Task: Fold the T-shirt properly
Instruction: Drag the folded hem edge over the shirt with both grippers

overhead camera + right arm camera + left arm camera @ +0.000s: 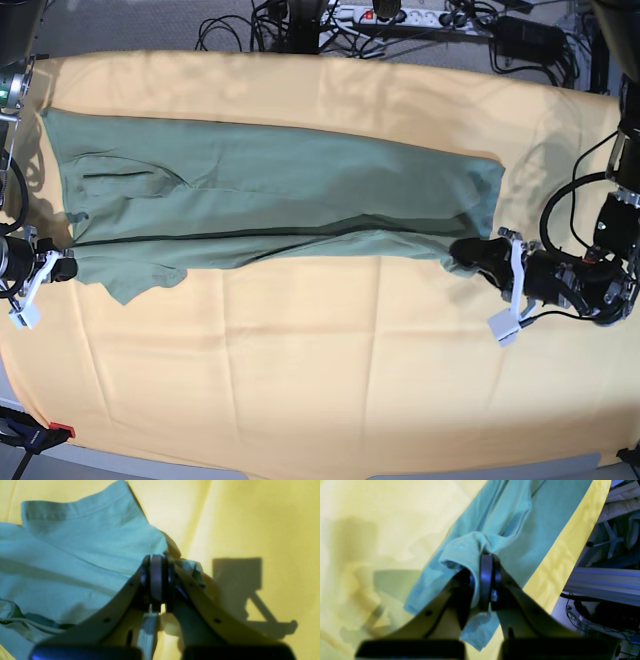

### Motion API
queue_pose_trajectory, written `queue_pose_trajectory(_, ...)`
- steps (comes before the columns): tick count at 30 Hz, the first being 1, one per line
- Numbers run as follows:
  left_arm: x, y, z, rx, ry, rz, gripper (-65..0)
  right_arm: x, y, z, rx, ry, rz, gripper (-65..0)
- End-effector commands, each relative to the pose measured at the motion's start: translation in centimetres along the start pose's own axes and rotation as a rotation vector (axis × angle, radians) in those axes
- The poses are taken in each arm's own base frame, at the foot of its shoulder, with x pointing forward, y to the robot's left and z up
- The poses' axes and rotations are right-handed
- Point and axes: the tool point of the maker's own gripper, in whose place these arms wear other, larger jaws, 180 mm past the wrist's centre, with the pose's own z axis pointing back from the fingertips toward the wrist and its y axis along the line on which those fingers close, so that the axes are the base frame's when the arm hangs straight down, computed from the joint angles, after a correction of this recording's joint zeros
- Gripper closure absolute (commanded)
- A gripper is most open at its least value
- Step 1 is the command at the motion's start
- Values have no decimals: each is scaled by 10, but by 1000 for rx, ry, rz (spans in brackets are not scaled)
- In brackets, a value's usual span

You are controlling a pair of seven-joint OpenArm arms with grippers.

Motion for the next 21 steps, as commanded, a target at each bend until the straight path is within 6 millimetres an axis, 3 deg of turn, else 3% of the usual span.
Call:
queue_pose_trajectory(1, 15, 0, 13, 14, -38, -32, 0, 23, -10, 17, -28, -57, 27, 0)
queue_pose_trajectory(8, -6, -2, 10, 10, 66, -17, 0, 22, -10, 17, -28, -53, 27, 0)
queue_pose_trajectory(15, -21, -32, -4, -47, 115, -94, 0, 20, -11, 17, -34, -37, 30, 0)
queue_pose_trajectory(21, -36, -30, 9, -18, 151, -93, 0, 14, -11, 17, -31, -4, 27, 0)
